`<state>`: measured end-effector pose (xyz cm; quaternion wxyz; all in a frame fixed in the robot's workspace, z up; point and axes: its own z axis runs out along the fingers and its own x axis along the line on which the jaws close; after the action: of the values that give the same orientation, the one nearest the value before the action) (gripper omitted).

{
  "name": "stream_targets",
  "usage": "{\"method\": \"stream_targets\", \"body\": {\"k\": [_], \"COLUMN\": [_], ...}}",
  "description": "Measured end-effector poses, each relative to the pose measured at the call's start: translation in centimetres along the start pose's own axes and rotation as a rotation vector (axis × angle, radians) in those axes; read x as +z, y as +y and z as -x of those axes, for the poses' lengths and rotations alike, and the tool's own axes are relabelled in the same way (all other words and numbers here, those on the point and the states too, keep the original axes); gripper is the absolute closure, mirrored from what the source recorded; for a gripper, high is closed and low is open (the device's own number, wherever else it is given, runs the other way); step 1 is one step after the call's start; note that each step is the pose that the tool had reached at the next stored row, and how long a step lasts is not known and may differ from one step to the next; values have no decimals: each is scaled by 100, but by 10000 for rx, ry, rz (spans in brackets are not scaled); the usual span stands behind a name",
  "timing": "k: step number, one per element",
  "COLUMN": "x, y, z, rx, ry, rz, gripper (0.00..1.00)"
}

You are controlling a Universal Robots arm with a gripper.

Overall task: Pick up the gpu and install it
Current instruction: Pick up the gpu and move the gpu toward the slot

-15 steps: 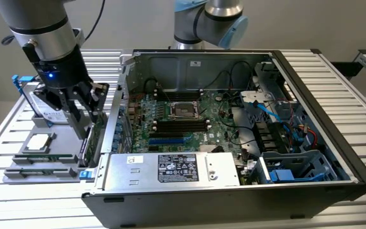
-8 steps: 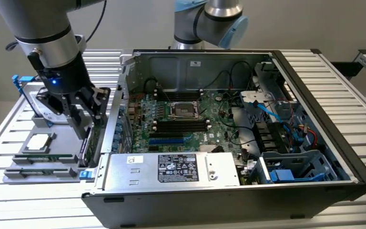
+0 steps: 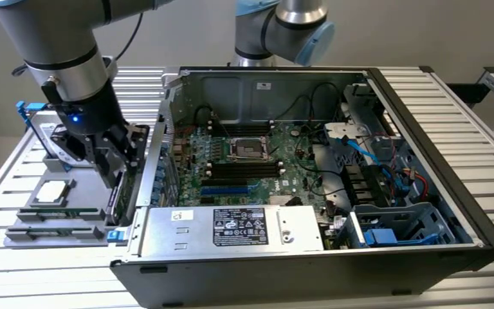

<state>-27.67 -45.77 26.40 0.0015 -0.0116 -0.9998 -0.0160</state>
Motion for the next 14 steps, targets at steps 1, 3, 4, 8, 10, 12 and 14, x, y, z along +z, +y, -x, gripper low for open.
{"method": "stream_targets", "body": {"k": [1,3,4,8,10,12,14], "x": [17,52,71,143,180,216,250], "y": [-1,-3,-3,-7,-14,-22,-23], "z": [-6,-20,-28,-54,-53,-51,-41], "rx": [-1,0,0,0,37,110,207], "ry": [0,0,-1,-1,-3,-6,-9], "rz": [-12,-31,-36,-43,-42,-43,-42], "gripper": [48,48,48,48,48,48,48]}}
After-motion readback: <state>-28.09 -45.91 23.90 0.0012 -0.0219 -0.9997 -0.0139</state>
